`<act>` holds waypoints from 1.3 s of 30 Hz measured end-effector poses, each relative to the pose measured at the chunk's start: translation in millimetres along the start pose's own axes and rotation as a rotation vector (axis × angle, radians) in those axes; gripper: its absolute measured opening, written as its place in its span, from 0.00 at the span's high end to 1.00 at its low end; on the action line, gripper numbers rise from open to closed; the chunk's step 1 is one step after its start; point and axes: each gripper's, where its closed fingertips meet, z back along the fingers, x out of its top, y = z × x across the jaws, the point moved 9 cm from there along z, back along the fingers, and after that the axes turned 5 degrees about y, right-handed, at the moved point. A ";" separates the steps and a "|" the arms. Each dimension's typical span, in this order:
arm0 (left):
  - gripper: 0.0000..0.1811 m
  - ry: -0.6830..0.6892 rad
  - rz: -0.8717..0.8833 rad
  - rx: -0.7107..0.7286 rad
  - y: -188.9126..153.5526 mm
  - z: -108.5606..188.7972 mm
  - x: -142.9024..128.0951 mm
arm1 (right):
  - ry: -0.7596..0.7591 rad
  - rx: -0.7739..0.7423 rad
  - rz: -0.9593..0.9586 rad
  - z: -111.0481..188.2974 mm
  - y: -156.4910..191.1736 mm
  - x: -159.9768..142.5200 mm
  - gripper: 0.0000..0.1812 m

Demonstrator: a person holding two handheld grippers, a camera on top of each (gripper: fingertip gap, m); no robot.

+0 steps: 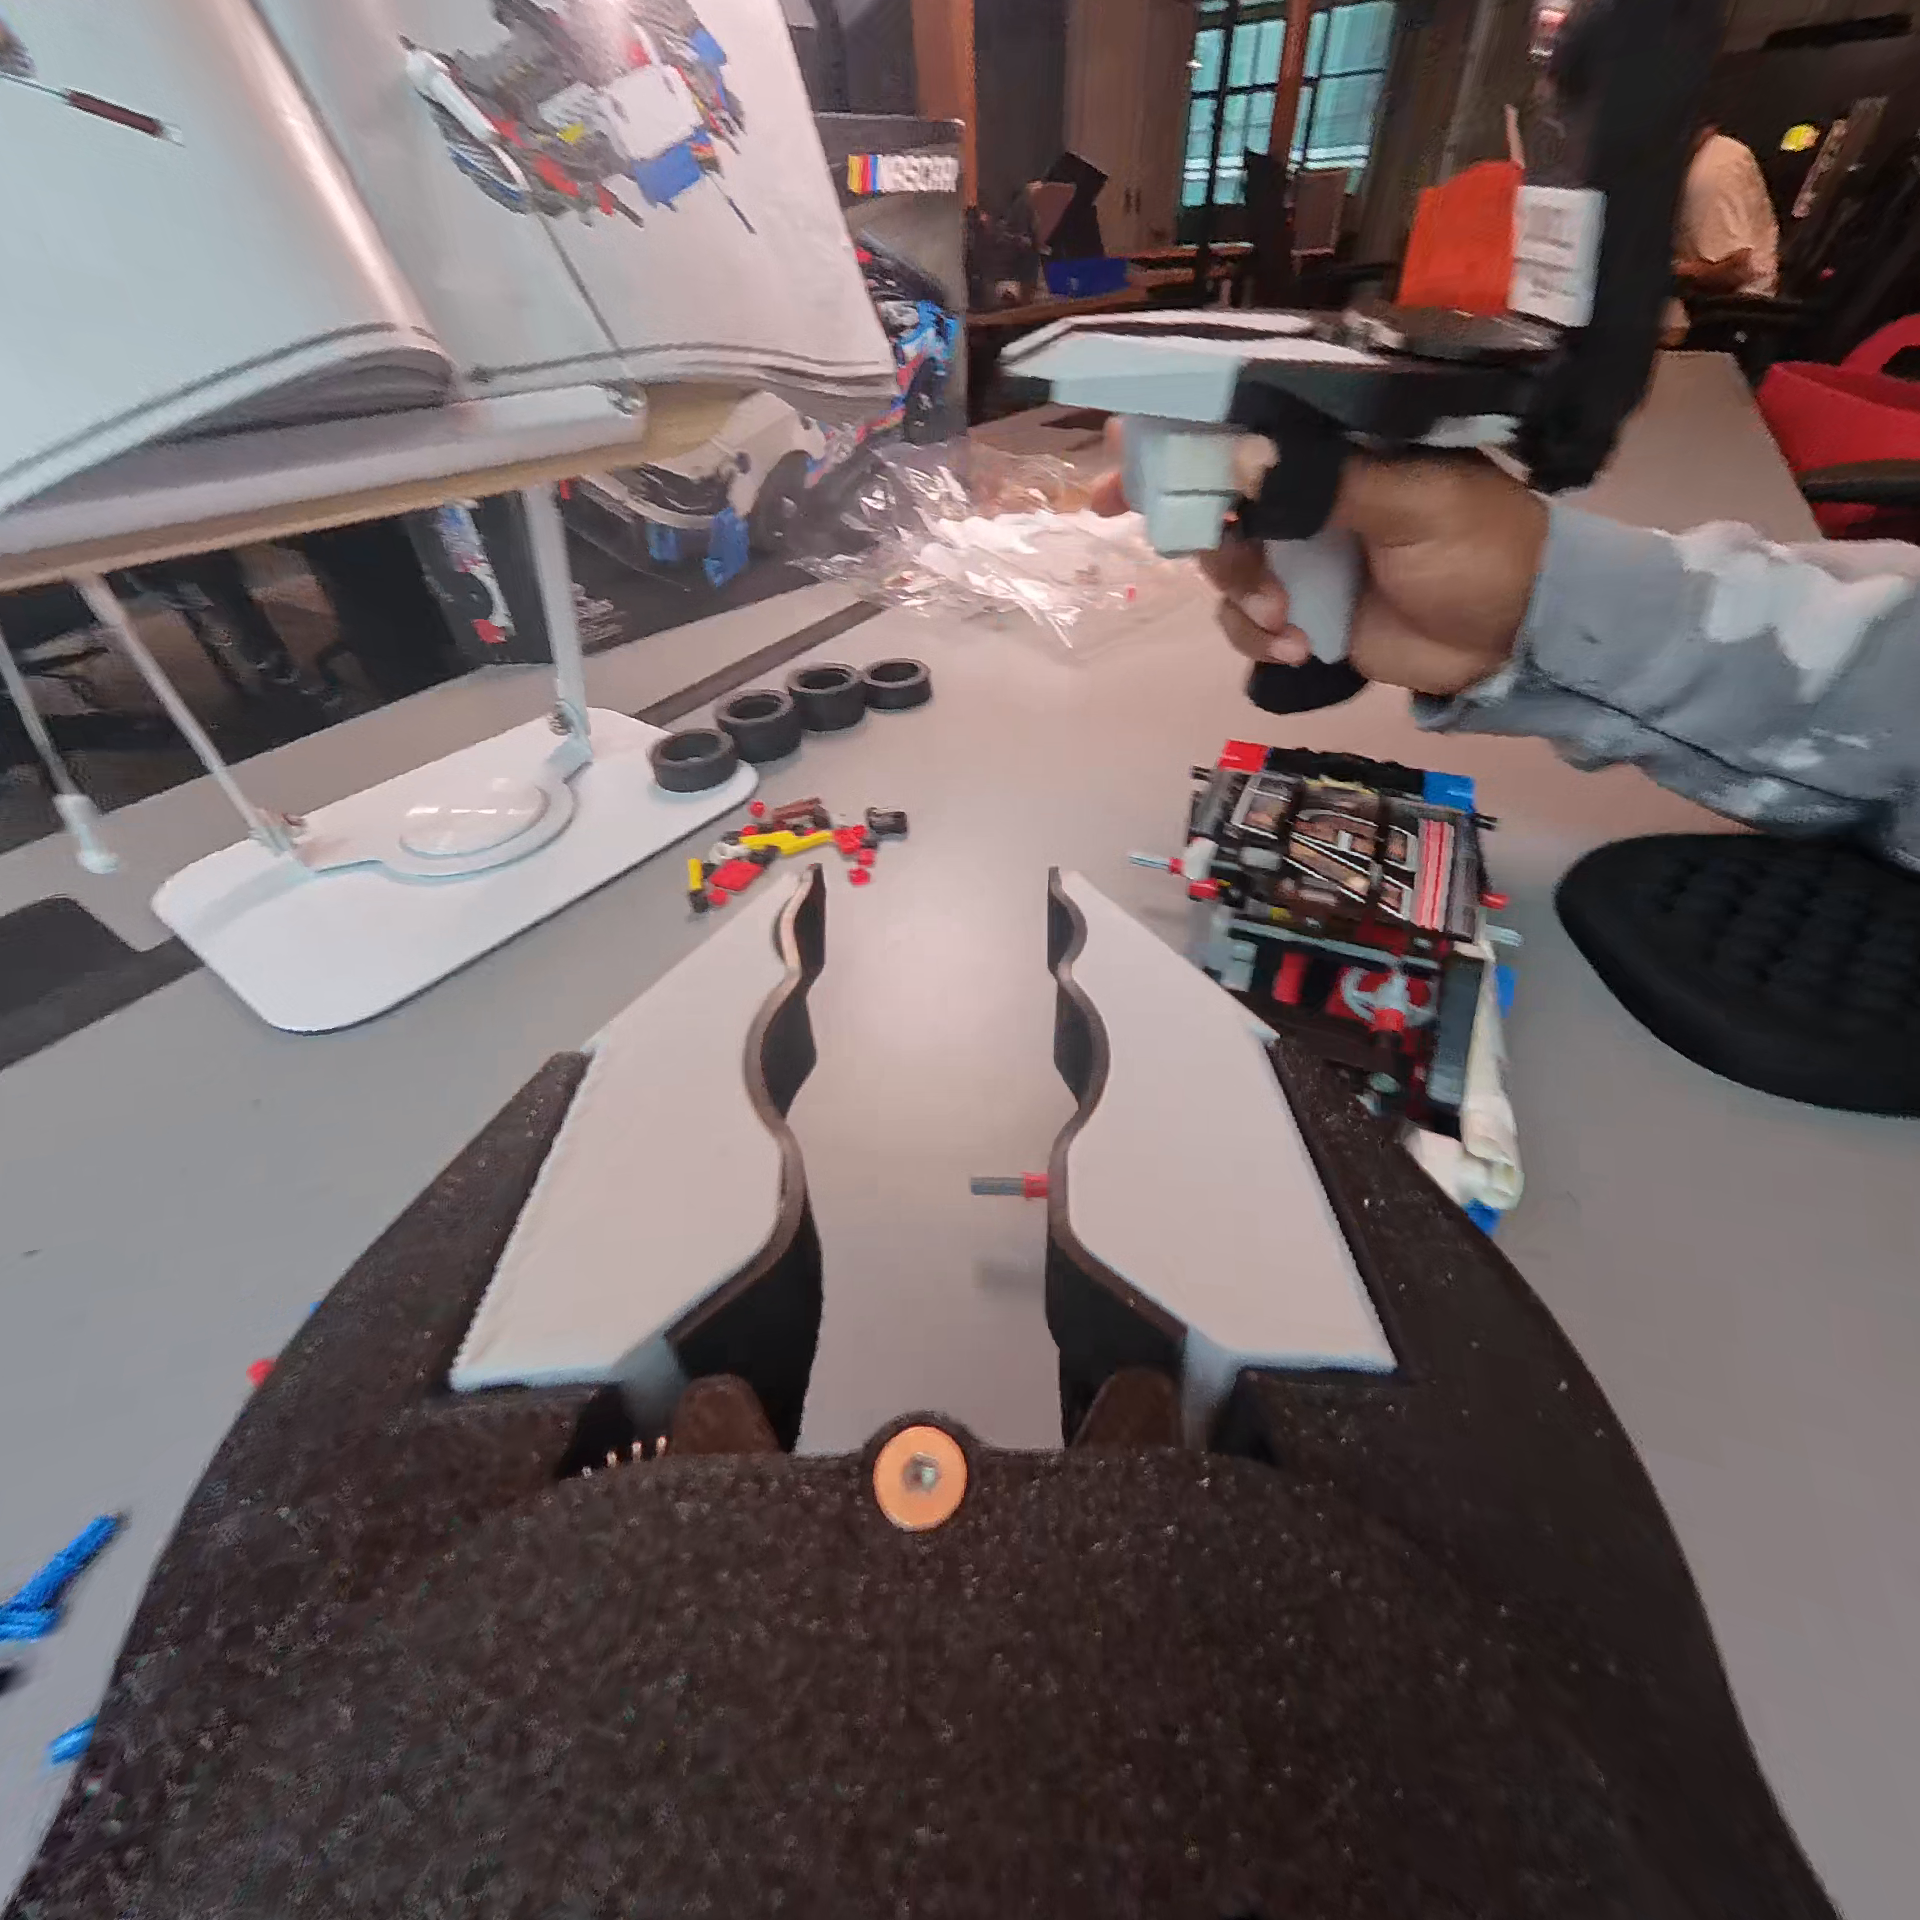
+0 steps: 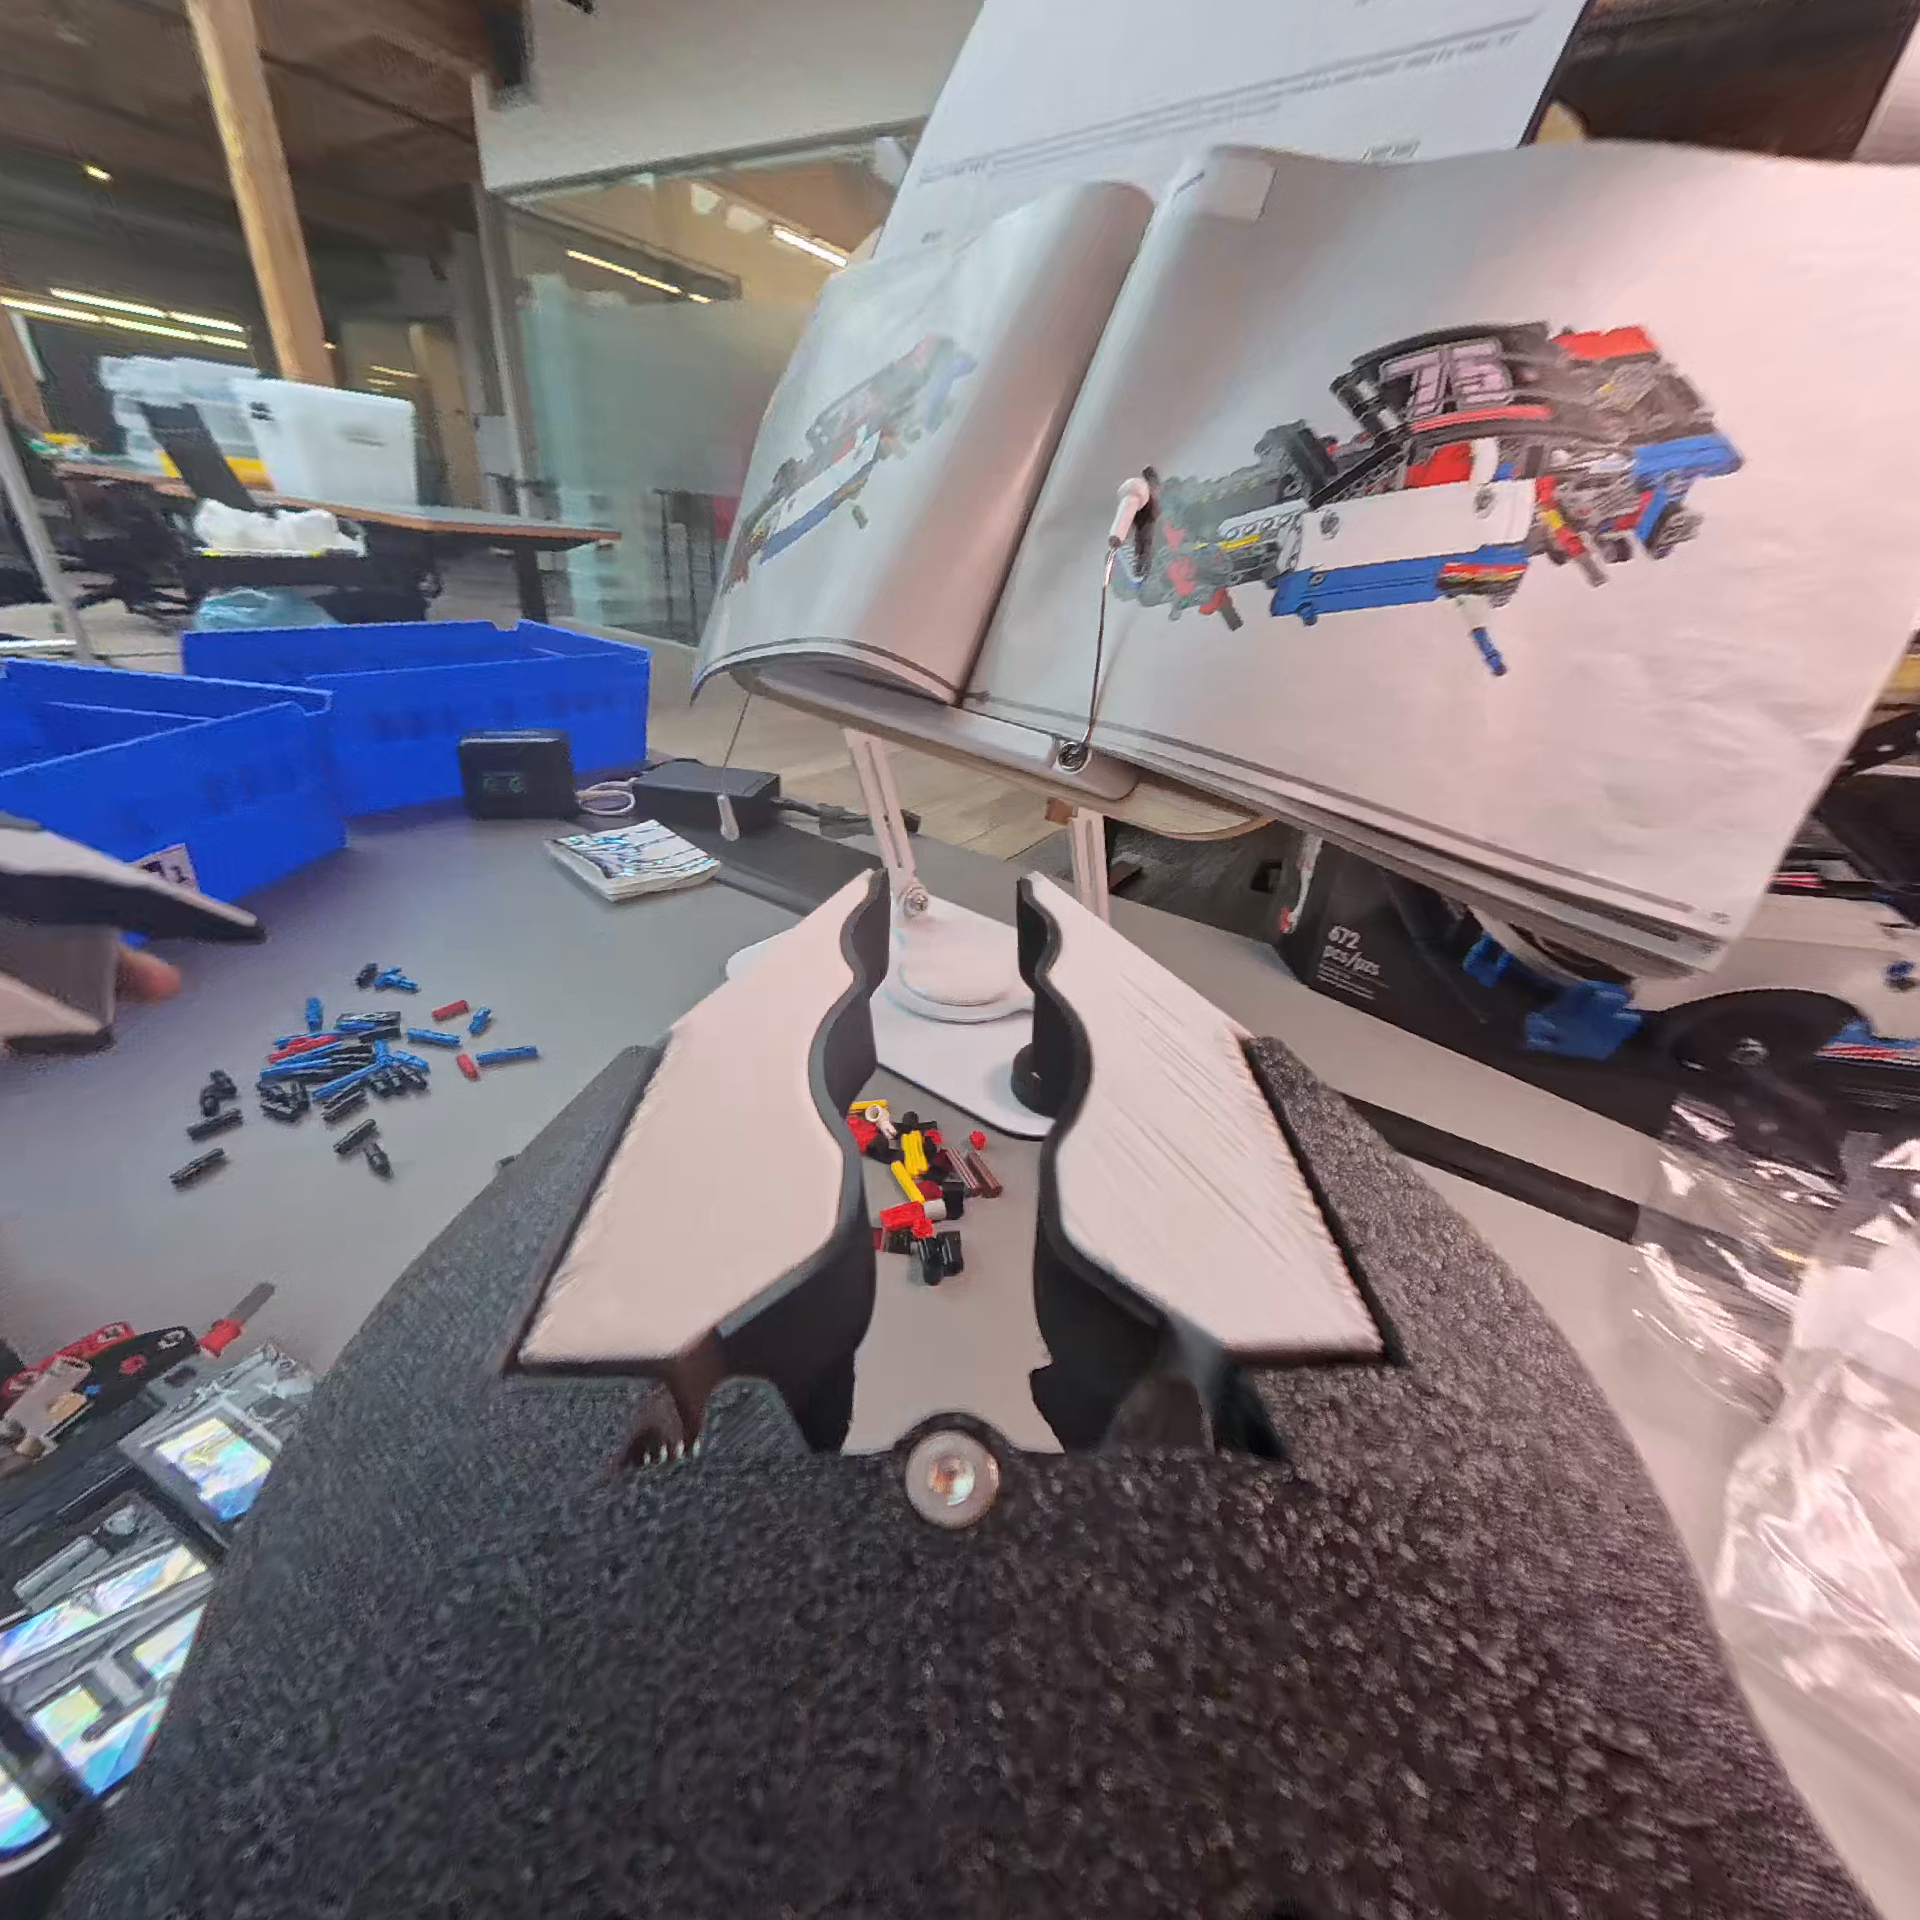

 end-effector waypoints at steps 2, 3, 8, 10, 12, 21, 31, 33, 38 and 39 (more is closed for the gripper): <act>0.73 -0.044 0.016 0.091 22.9 -7.1 14.6 | -0.024 -0.042 0.022 10.2 2.0 0.1 0.87; 0.71 -0.064 0.033 0.134 36.4 -12.4 24.3 | -0.030 -0.061 0.032 12.2 1.0 -1.2 0.87; 0.45 -0.135 0.131 0.326 114.2 -54.9 75.7 | -0.004 -0.129 0.018 12.5 -10.9 -17.0 0.87; 0.39 -0.143 0.168 0.403 146.0 -74.4 88.5 | 0.016 -0.143 0.036 13.4 -11.9 -24.3 0.87; 0.33 -0.127 0.199 0.478 173.8 -92.2 92.4 | 0.032 -0.141 0.037 13.8 -11.2 -28.5 0.88; 0.60 -0.186 0.182 0.617 195.6 -108.2 90.4 | 0.046 -0.090 0.018 8.7 -7.1 -29.1 0.88; 0.93 -0.132 0.108 0.563 198.1 -100.3 94.0 | 0.078 -0.066 0.042 4.6 -1.0 -34.2 0.89; 0.95 -0.166 0.098 0.553 191.7 -97.1 99.3 | 0.082 -0.069 0.046 5.2 -0.9 -34.6 0.89; 0.94 -0.249 0.060 0.511 170.5 -90.2 115.0 | 0.091 -0.075 0.040 4.7 -2.4 -36.5 0.89; 0.93 -0.258 0.045 0.507 166.3 -89.2 118.1 | 0.093 -0.075 0.040 3.5 -2.6 -36.5 0.89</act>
